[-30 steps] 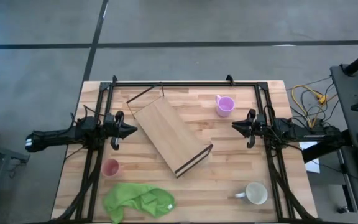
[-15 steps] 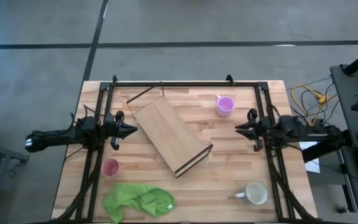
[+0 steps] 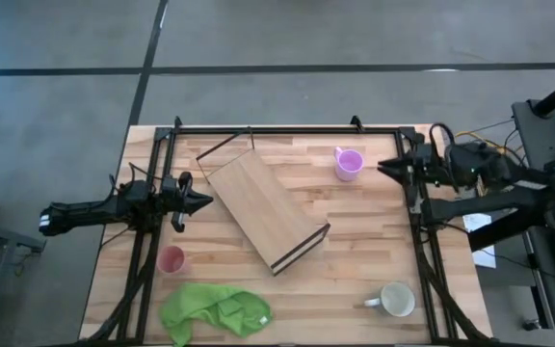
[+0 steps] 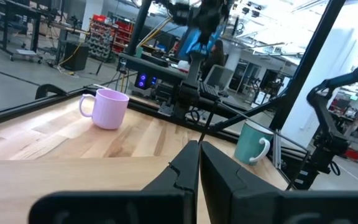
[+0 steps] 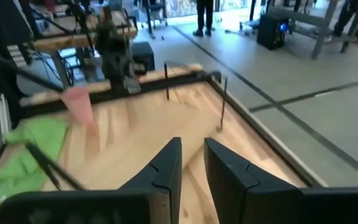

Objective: Stack small to large cups/mugs on shelf
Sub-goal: Put the light purple mug on the shelf

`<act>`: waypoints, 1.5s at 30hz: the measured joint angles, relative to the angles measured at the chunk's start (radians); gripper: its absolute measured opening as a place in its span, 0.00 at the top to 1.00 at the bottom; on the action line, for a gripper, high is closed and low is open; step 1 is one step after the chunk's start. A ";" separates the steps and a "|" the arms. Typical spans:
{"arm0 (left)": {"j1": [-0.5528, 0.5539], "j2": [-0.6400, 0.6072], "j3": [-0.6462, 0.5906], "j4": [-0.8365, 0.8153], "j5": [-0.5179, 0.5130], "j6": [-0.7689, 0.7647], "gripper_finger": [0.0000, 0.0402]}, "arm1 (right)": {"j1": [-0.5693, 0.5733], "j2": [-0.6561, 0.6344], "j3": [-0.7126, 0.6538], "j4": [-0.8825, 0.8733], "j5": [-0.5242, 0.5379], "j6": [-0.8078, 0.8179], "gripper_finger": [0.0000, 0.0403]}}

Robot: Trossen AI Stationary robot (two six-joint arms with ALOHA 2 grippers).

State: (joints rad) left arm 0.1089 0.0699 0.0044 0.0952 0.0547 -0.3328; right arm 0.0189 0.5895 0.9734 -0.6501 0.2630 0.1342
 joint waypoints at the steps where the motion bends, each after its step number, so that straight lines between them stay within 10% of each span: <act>1: 0.000 0.000 0.000 0.001 0.000 0.000 1.00 | 0.000 0.035 0.044 0.005 0.000 -0.001 0.84; 14: 0.001 0.025 0.072 -0.008 0.058 -0.048 1.00 | 0.000 0.377 0.586 -0.105 0.000 0.007 0.84; 23: 0.001 0.133 0.318 -0.165 0.058 0.036 1.00 | 0.000 0.579 0.887 -0.948 -0.008 0.437 0.84; 33: 0.001 0.293 0.540 -0.244 0.058 0.168 1.00 | 0.002 0.604 0.811 -0.589 -0.114 0.186 0.84; 45: 0.001 0.342 0.554 -0.247 0.058 0.130 1.00 | 0.002 0.675 0.892 -0.574 -0.143 0.346 0.84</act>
State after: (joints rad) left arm 0.1097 0.4117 0.5579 -0.1520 0.1131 -0.2031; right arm 0.0212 1.2647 1.8653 -1.2243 0.1200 0.4806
